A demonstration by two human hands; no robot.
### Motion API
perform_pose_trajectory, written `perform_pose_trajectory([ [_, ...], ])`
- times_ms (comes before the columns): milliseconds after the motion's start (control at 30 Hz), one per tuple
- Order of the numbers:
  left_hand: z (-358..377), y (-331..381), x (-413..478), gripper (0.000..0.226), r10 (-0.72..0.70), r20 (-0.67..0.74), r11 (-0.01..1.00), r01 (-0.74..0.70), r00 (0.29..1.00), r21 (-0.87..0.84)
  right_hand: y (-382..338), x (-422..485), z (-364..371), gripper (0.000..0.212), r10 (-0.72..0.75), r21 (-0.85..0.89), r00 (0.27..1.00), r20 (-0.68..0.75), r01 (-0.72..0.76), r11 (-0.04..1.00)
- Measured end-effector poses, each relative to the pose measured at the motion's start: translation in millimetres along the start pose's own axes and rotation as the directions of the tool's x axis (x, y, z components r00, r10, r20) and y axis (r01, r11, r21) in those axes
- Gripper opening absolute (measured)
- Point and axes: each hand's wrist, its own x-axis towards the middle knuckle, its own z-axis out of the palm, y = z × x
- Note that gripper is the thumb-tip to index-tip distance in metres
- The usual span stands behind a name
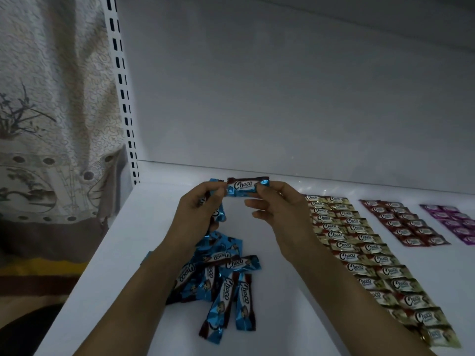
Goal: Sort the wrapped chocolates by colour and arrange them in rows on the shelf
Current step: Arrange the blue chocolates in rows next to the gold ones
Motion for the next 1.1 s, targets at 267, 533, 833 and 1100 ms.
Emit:
perform_pose_trajectory([
  [267, -8.0, -0.5, 3.4, 0.012, 0.0, -0.188, 0.999, -0.006, 0.982, -0.031, 20.5, 11.1, -2.2, 0.016, 0.029, -0.211, 0.999, -0.026, -0.034, 0.977],
  [533, -12.4, -2.7, 7.0, 0.012, -0.058, -0.286, 0.996, 0.038, 0.957, -0.076, 54.6, 42.2, 1.9, 0.045, -0.074, -0.915, 0.993, 0.097, 0.118, 0.386],
  [833, -17.0, 1.0, 5.9, 0.01, -0.116, -0.337, 0.98, 0.051, 0.934, -0.195, 62.2, 34.5, 10.8, 0.026, -0.135, -0.794, 0.835, 0.533, 0.549, 0.259],
  [1100, -15.0, 6.8, 7.5, 0.011, -0.241, -0.281, 0.922, 0.128, 0.929, -0.366, 67.8, 53.0, 11.8, 0.036, -0.049, -0.82, 0.867, 0.496, 0.486, 0.303],
])
